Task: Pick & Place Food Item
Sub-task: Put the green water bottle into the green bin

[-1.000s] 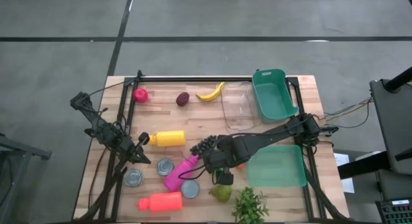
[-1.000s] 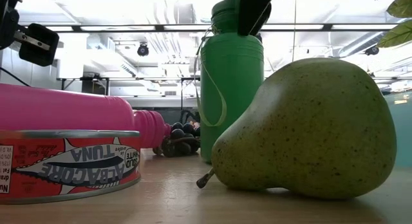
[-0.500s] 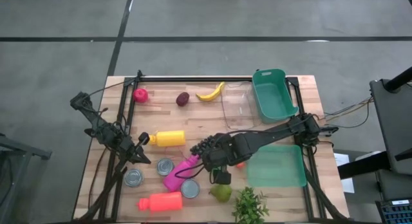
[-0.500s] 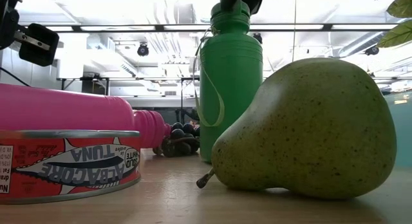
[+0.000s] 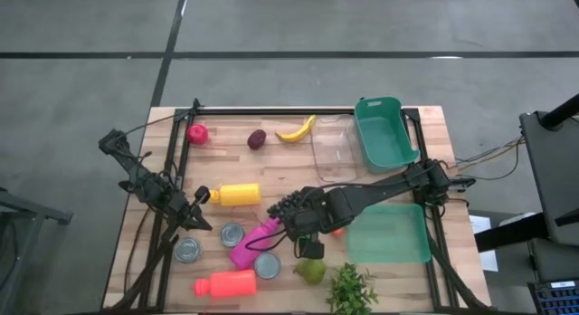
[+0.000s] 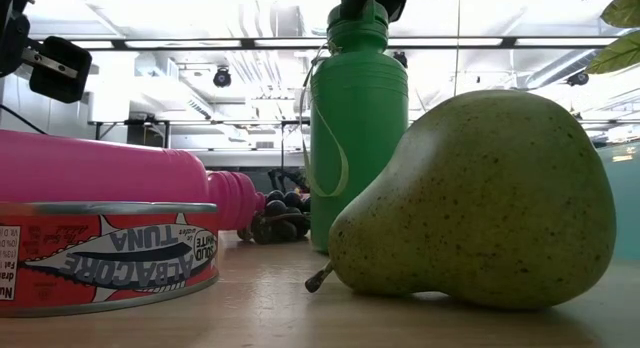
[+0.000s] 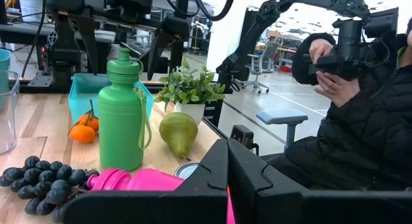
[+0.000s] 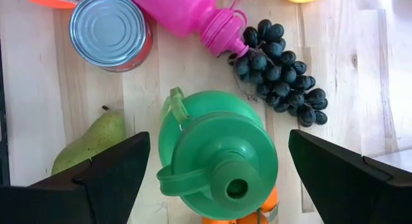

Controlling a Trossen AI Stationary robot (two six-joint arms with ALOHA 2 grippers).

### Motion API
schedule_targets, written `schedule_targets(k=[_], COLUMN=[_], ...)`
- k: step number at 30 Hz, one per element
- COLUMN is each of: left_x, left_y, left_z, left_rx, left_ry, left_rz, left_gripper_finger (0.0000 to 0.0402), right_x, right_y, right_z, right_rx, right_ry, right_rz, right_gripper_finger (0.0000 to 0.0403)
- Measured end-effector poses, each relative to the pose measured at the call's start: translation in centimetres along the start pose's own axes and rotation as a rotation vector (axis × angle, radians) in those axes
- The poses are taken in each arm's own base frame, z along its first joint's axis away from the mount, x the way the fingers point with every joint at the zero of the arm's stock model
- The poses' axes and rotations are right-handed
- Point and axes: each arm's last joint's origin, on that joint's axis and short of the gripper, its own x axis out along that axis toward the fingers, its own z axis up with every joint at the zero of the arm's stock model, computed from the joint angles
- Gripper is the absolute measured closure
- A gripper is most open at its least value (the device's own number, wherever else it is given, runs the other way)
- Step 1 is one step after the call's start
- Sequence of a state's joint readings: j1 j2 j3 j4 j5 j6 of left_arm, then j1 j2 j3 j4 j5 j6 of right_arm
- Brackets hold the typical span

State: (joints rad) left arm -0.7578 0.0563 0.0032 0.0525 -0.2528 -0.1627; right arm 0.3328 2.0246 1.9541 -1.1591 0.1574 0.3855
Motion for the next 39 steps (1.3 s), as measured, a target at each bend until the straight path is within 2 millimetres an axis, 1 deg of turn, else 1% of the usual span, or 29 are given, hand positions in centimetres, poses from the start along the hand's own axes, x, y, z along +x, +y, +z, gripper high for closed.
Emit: schedule_targets(k=[9, 11, 20, 24, 28, 33, 39], left_x=[0.0, 0.0, 0.0, 0.0, 0.0, 0.0, 0.0], left_y=[0.0, 0.0, 0.0, 0.0, 0.0, 0.0, 0.0], left_z=[0.0, 0.0, 0.0, 0.0, 0.0, 0.0, 0.0], left_rx=[0.0, 0.0, 0.0, 0.0, 0.0, 0.0, 0.0], left_ry=[0.0, 0.0, 0.0, 0.0, 0.0, 0.0, 0.0], left_rz=[0.0, 0.0, 0.0, 0.0, 0.0, 0.0, 0.0], left_gripper_finger=[0.0402, 0.0402, 0.0402, 0.0402, 0.0402, 0.0402, 0.0402], right_x=[0.16, 0.21, 0.28, 0.26, 0.26, 0.26, 0.26], right_y=[0.0, 0.0, 0.03, 0.05, 0.05, 0.04, 0.03], right_z=[-0.06, -0.07, -0.02, -0.02, -0.02, -0.04, -0.04], right_rx=[0.0, 0.0, 0.001, 0.001, 0.0, 0.0, 0.0], right_ry=[0.002, 0.002, -0.005, -0.007, -0.008, -0.006, -0.006], right_rz=[-0.003, -0.003, -0.001, 0.0, -0.003, -0.006, -0.008], right_gripper_finger=[0.004, 0.0057, 0.0162, 0.0191, 0.0194, 0.018, 0.0189])
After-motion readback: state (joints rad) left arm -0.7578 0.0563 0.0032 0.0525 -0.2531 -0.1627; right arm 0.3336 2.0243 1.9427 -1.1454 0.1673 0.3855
